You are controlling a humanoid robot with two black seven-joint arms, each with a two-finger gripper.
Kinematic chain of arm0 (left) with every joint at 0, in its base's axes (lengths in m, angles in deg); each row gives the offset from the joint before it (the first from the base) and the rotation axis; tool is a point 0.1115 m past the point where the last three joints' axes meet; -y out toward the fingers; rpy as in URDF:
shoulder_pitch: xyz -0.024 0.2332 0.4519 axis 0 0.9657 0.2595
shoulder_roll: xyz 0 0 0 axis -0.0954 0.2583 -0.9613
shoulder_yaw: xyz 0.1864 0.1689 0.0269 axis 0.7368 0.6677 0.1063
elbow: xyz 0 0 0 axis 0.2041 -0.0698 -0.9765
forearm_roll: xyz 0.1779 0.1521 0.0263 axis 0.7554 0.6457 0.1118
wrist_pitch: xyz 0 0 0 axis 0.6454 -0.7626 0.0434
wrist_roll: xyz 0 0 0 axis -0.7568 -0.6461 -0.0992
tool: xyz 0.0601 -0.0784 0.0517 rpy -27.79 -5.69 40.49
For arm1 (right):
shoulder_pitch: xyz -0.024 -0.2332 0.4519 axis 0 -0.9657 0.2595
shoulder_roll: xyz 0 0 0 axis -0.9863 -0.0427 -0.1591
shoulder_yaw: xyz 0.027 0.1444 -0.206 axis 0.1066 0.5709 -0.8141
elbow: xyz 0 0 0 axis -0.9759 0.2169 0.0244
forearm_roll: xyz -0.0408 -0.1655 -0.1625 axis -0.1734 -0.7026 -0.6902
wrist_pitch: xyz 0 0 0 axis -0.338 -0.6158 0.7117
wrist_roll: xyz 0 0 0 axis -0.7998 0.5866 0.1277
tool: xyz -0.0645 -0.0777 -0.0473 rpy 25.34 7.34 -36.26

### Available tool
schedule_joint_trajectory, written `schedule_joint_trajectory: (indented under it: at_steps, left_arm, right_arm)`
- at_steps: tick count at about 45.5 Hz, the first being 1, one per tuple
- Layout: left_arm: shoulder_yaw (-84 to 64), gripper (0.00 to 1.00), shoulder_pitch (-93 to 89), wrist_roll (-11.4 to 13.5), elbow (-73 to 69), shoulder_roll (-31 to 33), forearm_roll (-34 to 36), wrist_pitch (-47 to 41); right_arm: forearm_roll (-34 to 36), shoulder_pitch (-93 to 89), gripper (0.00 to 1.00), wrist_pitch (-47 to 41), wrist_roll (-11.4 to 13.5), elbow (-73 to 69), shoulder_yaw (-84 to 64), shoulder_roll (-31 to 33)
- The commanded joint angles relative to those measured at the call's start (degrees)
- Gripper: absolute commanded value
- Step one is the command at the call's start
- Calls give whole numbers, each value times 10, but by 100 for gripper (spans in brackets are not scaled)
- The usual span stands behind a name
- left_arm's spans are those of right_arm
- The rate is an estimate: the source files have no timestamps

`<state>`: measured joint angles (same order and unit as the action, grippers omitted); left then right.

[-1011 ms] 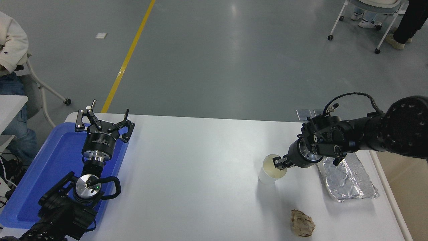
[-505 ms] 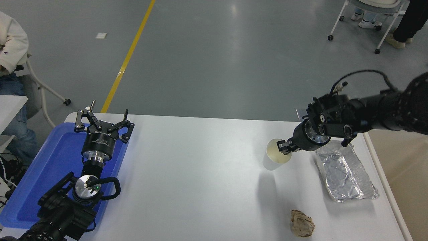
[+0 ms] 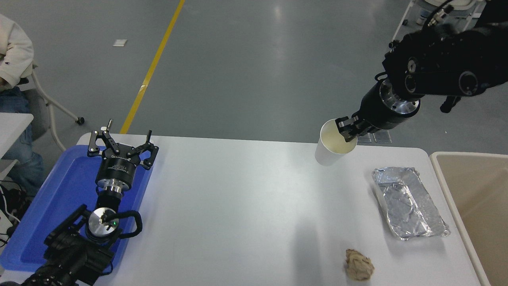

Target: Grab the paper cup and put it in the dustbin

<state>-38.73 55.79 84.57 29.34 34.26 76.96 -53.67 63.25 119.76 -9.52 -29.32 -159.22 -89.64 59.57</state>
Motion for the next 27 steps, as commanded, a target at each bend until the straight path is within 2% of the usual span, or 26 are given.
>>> schedule_joint_trajectory:
  at_steps: [1, 15, 27]
  left_arm:
    - [0, 100, 0, 0, 0, 0, 0, 0]
    - [0, 100, 0, 0, 0, 0, -1, 0]
    - [1, 100, -1, 0, -1, 1, -3, -1]
  right_arm:
    - [-1, 81, 0, -49, 3, -21, -11, 26]
    - [-18, 99, 0, -67, 5, -21, -14, 46]
    - [-107, 91, 0, -83, 6, -19, -13, 102]
